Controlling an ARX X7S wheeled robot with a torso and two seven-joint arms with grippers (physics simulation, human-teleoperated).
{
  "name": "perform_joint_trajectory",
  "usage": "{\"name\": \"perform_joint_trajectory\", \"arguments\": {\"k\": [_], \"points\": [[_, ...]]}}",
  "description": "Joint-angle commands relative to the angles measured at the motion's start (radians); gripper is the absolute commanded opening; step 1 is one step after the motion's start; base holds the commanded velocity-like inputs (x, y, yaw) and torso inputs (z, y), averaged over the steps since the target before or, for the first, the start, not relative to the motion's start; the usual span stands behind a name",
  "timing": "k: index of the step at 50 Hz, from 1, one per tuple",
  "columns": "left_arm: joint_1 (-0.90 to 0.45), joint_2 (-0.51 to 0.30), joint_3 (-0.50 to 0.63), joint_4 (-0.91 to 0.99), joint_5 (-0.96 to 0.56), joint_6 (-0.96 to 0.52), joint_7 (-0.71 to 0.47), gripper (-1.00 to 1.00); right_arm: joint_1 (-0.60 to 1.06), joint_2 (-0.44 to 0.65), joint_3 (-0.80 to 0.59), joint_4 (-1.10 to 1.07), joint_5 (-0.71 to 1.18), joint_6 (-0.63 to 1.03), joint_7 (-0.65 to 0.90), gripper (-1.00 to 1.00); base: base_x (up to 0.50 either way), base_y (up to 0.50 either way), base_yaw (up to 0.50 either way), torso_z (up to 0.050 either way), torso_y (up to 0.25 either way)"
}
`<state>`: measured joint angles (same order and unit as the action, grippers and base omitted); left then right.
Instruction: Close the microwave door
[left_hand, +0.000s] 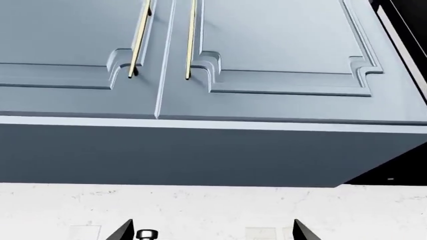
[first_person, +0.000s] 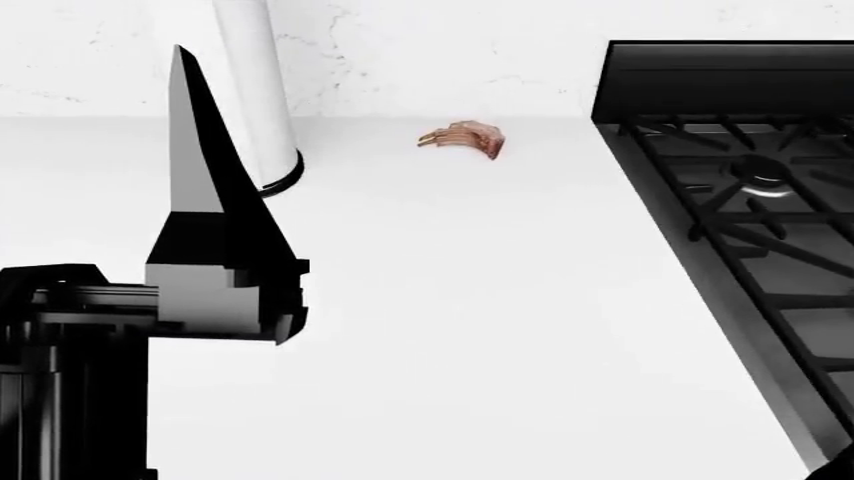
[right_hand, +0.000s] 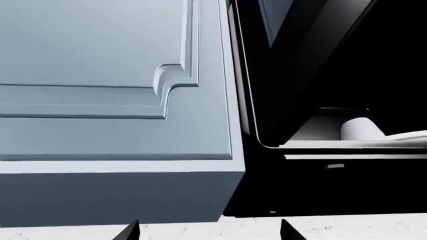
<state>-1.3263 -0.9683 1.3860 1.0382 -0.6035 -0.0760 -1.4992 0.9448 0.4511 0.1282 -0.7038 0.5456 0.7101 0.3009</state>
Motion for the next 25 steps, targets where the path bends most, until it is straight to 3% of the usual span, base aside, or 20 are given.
{"name": "perform_joint_trajectory", "arguments": {"k": [1,5,25], "points": [[-0.015,0.001,0.015,0.001,-0.001,0.002,-0.008,1.00,0.003,0.007,-0.005,0.001,-0.003,0.002,0.005,1.00,0.00,0.50,0.00,0.000,0.000],[-0.019,0.002,0.020,0.000,-0.004,0.004,-0.010,1.00,0.004,0.009,-0.007,0.002,-0.004,0.004,0.008,1.00,0.00,0.50,0.00,0.000,0.000],[-0.030,-0.004,0.026,-0.005,-0.011,0.006,-0.017,1.00,0.113,0.037,0.013,-0.021,0.077,0.151,0.057,1.00,0.00,0.00,0.00,0.000,0.000]]}}
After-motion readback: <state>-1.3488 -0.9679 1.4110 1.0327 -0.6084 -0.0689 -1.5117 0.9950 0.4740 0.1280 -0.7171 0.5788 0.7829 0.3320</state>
